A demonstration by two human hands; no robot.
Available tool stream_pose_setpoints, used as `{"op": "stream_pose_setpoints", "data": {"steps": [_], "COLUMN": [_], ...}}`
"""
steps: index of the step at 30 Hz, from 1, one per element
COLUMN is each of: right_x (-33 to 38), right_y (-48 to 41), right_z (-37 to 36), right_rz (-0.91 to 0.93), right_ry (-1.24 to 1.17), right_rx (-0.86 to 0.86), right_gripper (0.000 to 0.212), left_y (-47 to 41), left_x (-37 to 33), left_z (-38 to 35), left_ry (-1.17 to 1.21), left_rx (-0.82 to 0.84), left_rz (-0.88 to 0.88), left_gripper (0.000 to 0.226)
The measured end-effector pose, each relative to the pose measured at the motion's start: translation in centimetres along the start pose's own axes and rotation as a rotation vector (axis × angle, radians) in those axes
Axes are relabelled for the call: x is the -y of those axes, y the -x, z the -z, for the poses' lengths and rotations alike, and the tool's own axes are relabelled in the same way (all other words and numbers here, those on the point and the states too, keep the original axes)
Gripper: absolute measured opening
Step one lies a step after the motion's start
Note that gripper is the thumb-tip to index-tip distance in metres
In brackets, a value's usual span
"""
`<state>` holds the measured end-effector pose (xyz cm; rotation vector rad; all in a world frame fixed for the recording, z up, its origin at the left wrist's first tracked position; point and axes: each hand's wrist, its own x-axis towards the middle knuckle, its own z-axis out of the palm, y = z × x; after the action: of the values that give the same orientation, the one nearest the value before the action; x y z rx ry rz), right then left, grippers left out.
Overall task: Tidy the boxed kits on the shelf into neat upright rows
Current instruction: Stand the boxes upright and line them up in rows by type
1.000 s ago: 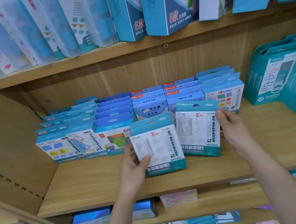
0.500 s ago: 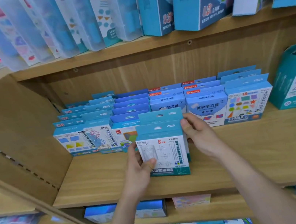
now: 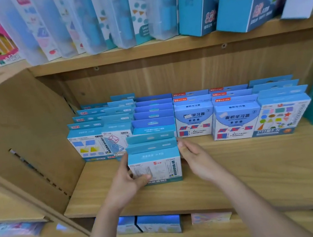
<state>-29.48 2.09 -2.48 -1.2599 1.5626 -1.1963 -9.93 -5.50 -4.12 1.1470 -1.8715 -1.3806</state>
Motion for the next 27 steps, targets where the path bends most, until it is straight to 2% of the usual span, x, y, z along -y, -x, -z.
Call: {"op": "stream_pose_setpoints", "data": {"steps": [5, 8, 11, 13, 15, 17, 20, 27], "right_x": [0.2, 1.3, 2.9, 4.0, 4.8, 5.3, 5.4, 5.4], "right_y": [0.3, -0.1, -1.6, -3.2, -5.0, -6.8, -8.8, -10.5], "right_z": [0.6, 3.1, 6.4, 8.1, 9.2, 10.0, 10.5, 10.0], "right_rz": [0.010, 0.062, 0.145, 0.212, 0.216, 0.164, 0.098, 0.038], "right_ry": [0.130, 0.358, 0.623, 0.824, 1.004, 1.131, 1.268, 1.465], "right_rx": [0.012, -0.144, -0.311, -0.341, -0.311, -0.243, -0.147, -0.033], "right_gripper": [0.035, 0.037, 0.046, 0.053, 0.062, 0.073, 0.082, 0.072], "left_y": [-0.6, -0.4, 0.3, 0.6, 1.0, 1.4, 1.5, 1.3], "left_x": [0.6, 0.1, -0.7, -1.0, -1.5, -2.2, -3.3, -4.2], "left_z": [1.1, 1.2, 1.0, 0.8, 0.8, 0.8, 0.7, 0.4], "left_ry": [-0.054, -0.089, -0.096, -0.062, -0.086, -0.141, -0.228, -0.529], "left_rx": [0.056, 0.041, -0.009, -0.047, -0.088, -0.137, -0.187, -0.235], "left_rz": [0.030, 0.016, -0.028, -0.070, -0.136, -0.214, -0.243, -0.221], "left_gripper": [0.054, 0.057, 0.076, 0.095, 0.106, 0.107, 0.107, 0.096]}}
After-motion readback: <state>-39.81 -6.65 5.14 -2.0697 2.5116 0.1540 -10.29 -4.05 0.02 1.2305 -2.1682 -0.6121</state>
